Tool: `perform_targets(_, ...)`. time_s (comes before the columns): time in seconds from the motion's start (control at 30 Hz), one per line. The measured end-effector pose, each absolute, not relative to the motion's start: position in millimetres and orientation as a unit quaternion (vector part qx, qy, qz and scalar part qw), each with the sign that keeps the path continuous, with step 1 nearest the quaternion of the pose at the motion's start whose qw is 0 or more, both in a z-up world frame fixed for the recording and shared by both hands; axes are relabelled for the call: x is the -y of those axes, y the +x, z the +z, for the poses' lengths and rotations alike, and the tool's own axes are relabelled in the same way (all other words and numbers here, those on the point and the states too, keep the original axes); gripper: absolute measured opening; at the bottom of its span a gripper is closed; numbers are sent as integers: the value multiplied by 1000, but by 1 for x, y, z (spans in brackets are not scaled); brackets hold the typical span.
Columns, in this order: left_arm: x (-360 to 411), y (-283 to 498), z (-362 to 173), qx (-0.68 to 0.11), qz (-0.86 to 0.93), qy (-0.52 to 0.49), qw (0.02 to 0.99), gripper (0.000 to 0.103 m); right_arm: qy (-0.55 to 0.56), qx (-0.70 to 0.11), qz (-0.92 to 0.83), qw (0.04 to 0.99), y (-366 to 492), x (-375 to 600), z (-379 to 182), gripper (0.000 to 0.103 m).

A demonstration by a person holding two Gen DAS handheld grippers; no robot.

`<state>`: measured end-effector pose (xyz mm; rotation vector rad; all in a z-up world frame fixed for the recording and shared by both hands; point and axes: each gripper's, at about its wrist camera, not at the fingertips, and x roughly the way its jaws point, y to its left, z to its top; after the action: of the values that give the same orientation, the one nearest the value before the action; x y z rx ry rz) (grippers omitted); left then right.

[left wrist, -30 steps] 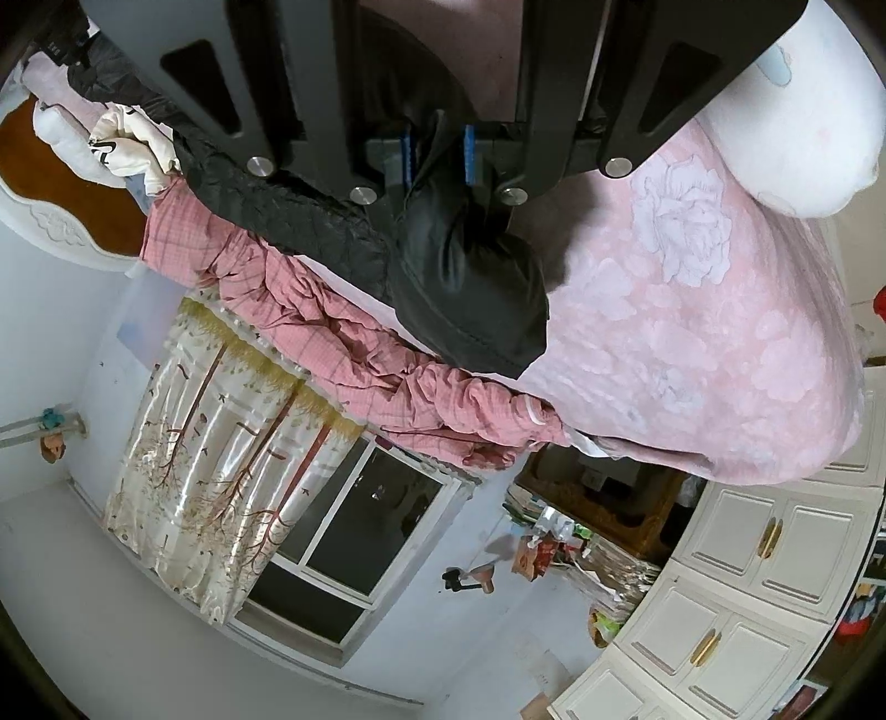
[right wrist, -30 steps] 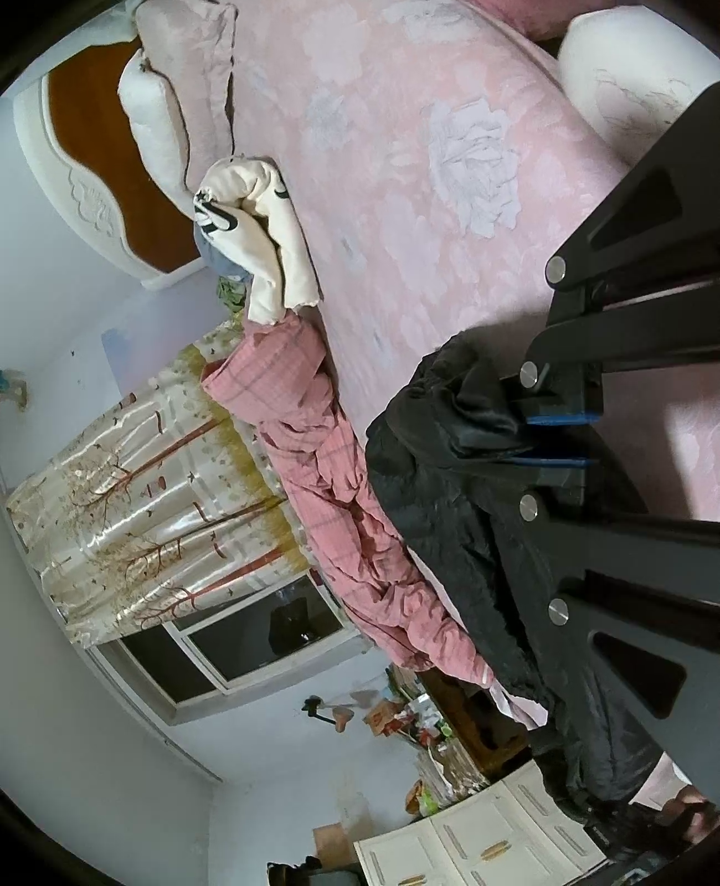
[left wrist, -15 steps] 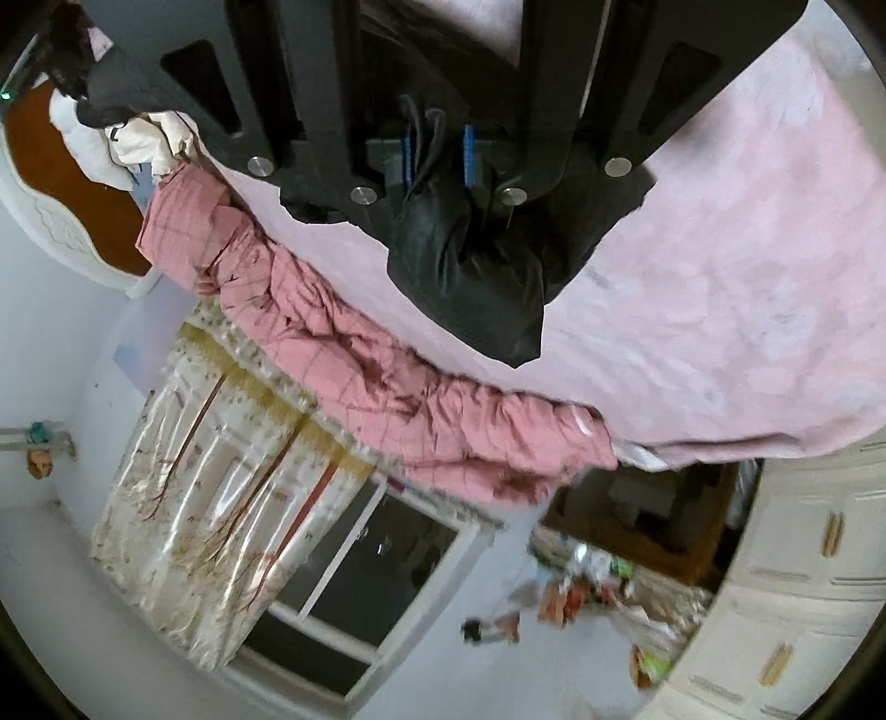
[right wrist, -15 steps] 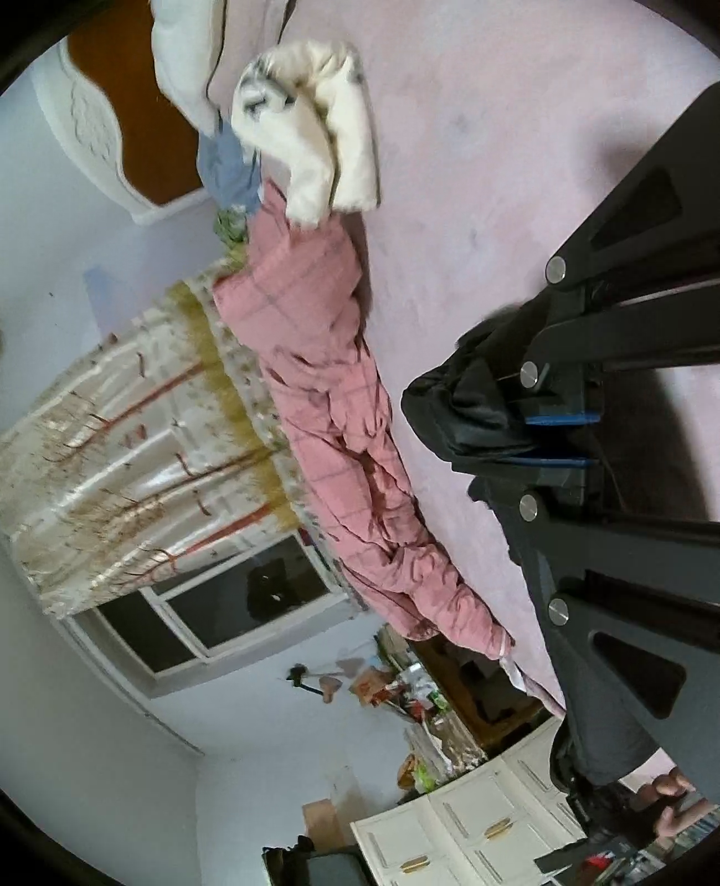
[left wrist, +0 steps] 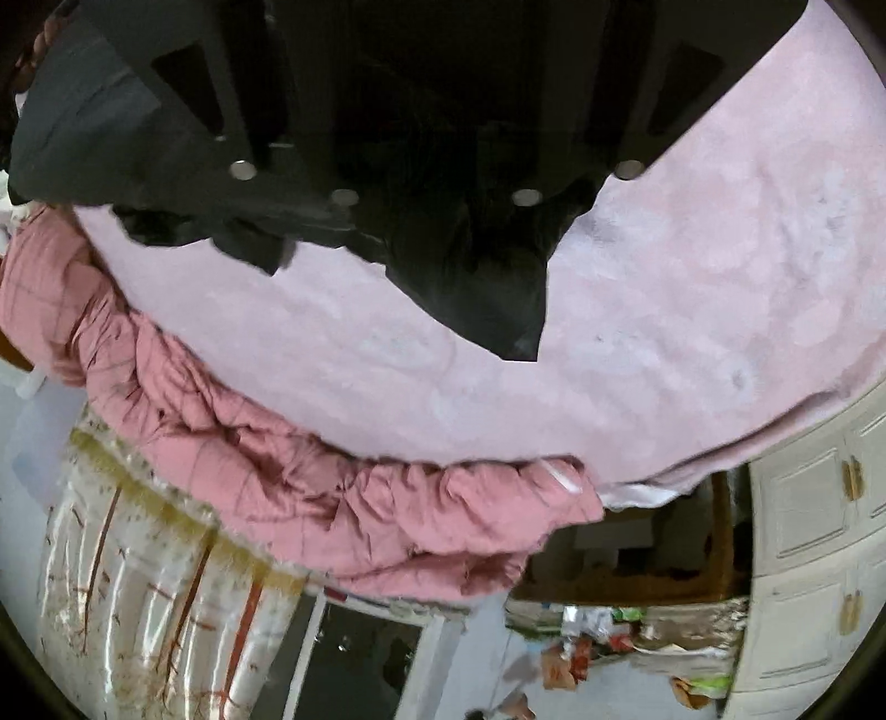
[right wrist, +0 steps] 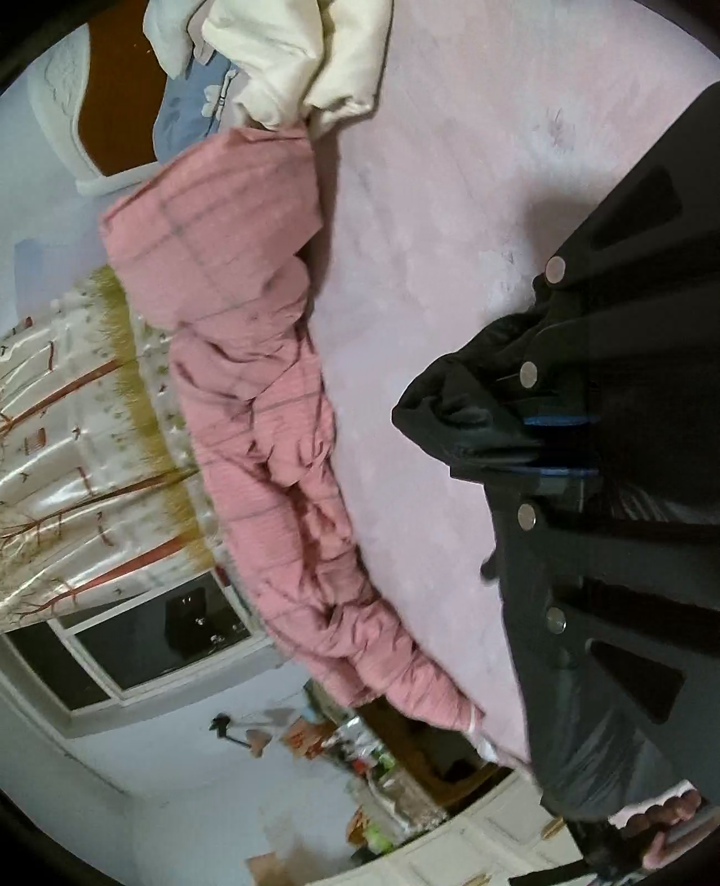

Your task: Fold large clothes

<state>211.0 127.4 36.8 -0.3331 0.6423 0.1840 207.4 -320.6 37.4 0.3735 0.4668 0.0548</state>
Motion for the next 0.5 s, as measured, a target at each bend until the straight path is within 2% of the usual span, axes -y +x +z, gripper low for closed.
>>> perform_targets(0.1, -131, 212, 31, -306, 68, -160, 936, 34, 189, -250, 27, 949, 216, 325, 24, 22)
perform_targets(0.13, -131, 208, 35, -301, 65, -161, 938, 39, 187, -254, 21, 949, 214, 327, 26, 33)
perform_targets(0.17, -132, 200, 42, -288, 66, -161, 942, 49, 186, -251, 11, 950, 210, 330, 30, 56)
perform_targets(0.2, -133, 192, 50, -267, 73, -161, 947, 54, 186, -243, -3, 952, 204, 333, 35, 67)
perform_targets(0.23, -133, 181, 60, -240, 90, -161, 953, 66, 189, -223, -9, 956, 195, 337, 44, 75)
perform_targets(0.27, -133, 168, 68, -208, 120, -155, 958, 79, 192, -205, 0, 960, 186, 339, 52, 75)
perform_targets(0.4, -116, 108, 104, -75, 185, -87, 976, 82, 147, -169, 42, 974, 151, 324, 96, 76)
perform_targets(0.47, -97, 96, 117, -59, 152, -45, 986, 83, 119, -148, 54, 980, 133, 307, 108, 79)
perform_targets(0.5, -84, 98, 120, -76, 122, -19, 989, 83, 97, -153, 75, 981, 128, 291, 111, 79)
